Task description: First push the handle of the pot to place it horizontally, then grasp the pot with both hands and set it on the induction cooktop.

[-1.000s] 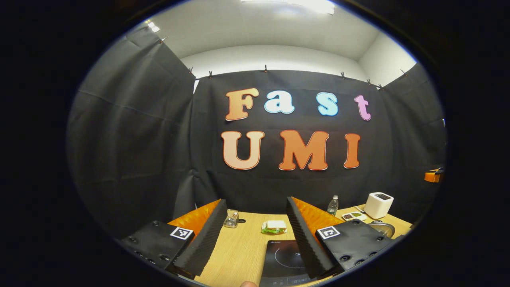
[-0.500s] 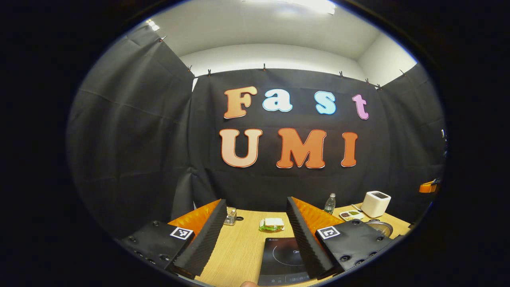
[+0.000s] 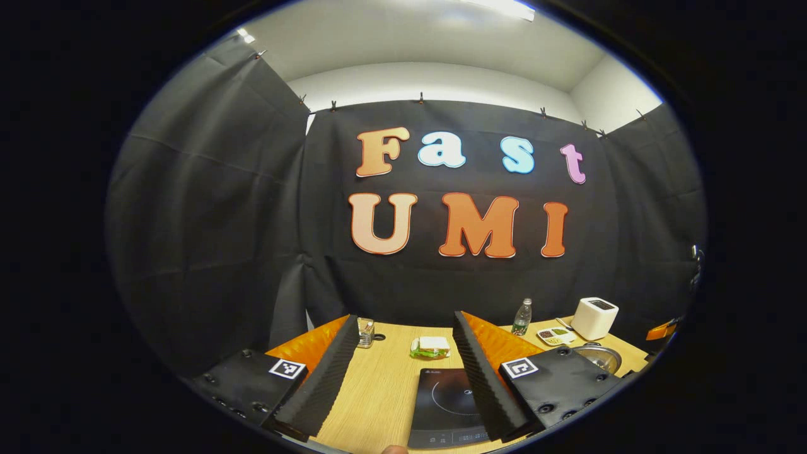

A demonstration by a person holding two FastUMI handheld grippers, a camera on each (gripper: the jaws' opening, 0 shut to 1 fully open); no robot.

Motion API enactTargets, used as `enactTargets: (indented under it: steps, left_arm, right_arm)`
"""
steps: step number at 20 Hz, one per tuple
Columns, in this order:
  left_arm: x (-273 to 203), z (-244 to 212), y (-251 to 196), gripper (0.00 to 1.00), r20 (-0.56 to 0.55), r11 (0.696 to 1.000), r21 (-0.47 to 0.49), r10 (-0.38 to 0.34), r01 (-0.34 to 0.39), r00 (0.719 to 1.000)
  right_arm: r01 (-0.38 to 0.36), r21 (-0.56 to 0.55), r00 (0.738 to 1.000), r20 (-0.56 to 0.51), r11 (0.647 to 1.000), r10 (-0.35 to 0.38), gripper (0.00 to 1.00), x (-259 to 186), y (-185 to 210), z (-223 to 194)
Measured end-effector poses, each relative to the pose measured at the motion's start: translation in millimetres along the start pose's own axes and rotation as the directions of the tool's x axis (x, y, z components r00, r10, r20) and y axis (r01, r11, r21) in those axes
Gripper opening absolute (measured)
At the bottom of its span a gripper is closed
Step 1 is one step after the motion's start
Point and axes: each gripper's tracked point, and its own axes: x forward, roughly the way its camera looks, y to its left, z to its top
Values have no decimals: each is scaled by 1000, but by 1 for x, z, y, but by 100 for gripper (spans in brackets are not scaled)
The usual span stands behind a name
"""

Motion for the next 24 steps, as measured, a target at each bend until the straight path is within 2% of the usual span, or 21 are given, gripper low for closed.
enactTargets:
  steps: [4,13,24]
  left_arm:
    - [3,-12,1,98,-26,1000,3,-4,4,1000]
    - [10,-30,-3,98,-62,1000,5,-27,28,998]
    - [8,-39,2,98,-82,1000,26,-9,11,997]
  right_arm:
    - [-37,-33,995,-91,999,34,0,9,17,-41]
    - [-117,-86,958,-272,989,90,0,20,52,-114]
    - [-177,-125,911,-397,976,115,0,47,83,-168]
